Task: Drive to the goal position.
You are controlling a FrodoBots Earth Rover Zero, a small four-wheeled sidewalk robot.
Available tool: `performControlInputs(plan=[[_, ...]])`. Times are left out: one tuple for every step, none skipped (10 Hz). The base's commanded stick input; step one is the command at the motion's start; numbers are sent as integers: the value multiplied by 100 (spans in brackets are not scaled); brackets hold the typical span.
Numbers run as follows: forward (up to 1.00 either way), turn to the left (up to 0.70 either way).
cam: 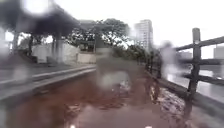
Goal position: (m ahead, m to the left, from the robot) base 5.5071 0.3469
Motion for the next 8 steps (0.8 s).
performControlInputs(plan=[[100,0],[100,0],[100,-40],[100,-40],[100,-40],[100,-40],[100,-40],[100,-9]])
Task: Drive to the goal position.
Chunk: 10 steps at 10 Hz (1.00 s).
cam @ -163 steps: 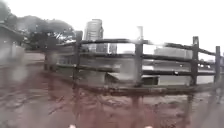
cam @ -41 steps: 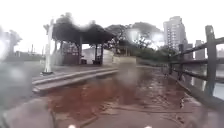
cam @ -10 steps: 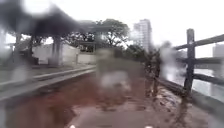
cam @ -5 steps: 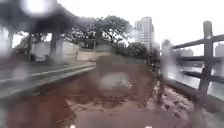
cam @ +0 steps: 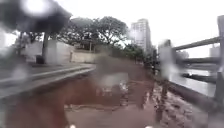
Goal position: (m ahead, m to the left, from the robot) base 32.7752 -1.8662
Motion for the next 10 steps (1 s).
performControlInputs(plan=[[100,0],[100,0],[100,0],[100,0],[100,0],[100,0],[100,0],[100,0],[100,21],[100,38]])
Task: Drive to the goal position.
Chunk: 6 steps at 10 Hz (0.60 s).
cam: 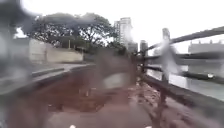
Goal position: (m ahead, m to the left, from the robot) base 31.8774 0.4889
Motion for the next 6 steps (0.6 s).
performControlInputs(plan=[[100,30],[100,12],[100,0],[100,0],[100,0],[100,0]])
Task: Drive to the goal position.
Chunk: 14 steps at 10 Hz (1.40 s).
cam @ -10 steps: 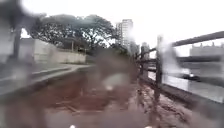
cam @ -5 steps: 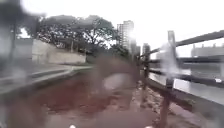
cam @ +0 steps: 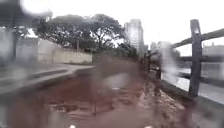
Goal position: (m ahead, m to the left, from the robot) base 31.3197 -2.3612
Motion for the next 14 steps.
performControlInputs(plan=[[100,0],[100,0],[100,0],[100,0],[100,0],[100,0],[100,0],[100,0],[100,0],[100,0],[100,0],[100,0],[100,0],[100,-13]])
